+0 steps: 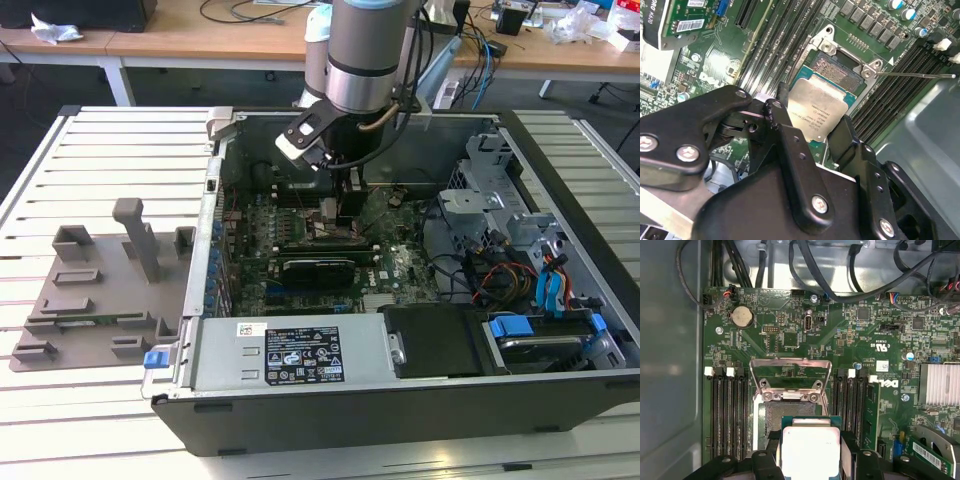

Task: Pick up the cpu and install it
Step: 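Place the cpu into insertion slot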

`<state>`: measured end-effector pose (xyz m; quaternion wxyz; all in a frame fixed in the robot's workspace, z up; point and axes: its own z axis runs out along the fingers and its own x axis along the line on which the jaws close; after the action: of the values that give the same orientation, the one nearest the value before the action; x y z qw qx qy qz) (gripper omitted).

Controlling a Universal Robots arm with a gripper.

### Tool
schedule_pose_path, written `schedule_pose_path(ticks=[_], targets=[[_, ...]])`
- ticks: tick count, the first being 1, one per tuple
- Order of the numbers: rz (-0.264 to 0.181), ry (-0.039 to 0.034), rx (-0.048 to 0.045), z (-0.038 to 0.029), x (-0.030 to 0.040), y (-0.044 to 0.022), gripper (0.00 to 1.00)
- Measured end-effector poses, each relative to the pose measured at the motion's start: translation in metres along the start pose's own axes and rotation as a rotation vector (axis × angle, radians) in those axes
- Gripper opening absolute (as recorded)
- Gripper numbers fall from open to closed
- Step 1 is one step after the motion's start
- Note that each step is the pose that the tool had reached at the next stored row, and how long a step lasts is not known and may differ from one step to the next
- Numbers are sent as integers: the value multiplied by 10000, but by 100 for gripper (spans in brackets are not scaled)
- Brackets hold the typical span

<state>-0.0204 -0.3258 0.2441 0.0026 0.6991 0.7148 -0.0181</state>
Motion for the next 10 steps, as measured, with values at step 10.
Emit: schedule_pose_path(ticks=[10], targets=[[0, 0, 1, 98, 30, 3, 55]])
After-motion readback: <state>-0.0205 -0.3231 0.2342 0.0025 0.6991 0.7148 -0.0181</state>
